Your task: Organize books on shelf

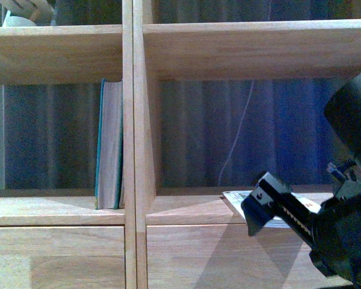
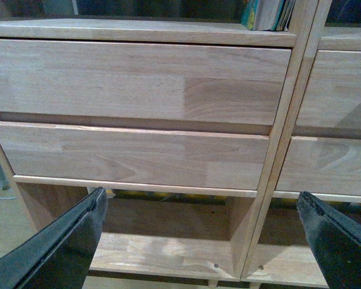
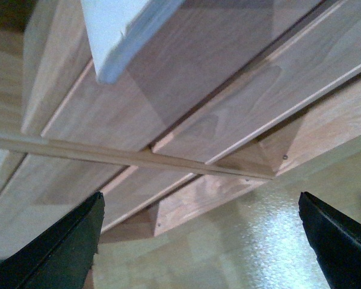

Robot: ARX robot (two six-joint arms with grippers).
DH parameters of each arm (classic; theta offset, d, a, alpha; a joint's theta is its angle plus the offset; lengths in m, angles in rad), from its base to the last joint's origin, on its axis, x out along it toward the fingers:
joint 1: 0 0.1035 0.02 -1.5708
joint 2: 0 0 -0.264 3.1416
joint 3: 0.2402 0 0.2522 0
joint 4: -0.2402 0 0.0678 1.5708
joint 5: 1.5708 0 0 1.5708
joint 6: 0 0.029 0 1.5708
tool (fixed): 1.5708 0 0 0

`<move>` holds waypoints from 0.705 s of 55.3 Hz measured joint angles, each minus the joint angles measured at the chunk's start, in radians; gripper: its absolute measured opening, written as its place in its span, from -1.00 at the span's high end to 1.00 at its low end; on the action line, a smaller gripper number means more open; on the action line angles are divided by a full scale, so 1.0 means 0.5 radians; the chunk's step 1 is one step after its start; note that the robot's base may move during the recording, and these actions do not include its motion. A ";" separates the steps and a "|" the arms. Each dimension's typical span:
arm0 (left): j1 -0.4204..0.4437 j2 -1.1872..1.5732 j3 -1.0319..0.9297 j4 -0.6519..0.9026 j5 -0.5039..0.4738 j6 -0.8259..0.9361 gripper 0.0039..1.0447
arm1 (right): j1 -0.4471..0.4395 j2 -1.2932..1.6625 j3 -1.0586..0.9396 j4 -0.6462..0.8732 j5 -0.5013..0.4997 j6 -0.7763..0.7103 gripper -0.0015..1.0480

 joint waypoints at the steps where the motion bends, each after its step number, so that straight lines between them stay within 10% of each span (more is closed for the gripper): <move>1: 0.000 0.000 0.000 0.000 0.000 0.000 -0.86 | -0.008 0.015 0.030 -0.008 -0.007 0.023 -0.86; 39: 0.000 0.000 0.000 0.000 0.000 0.000 -0.86 | -0.214 0.519 0.690 -0.092 0.062 0.559 -0.86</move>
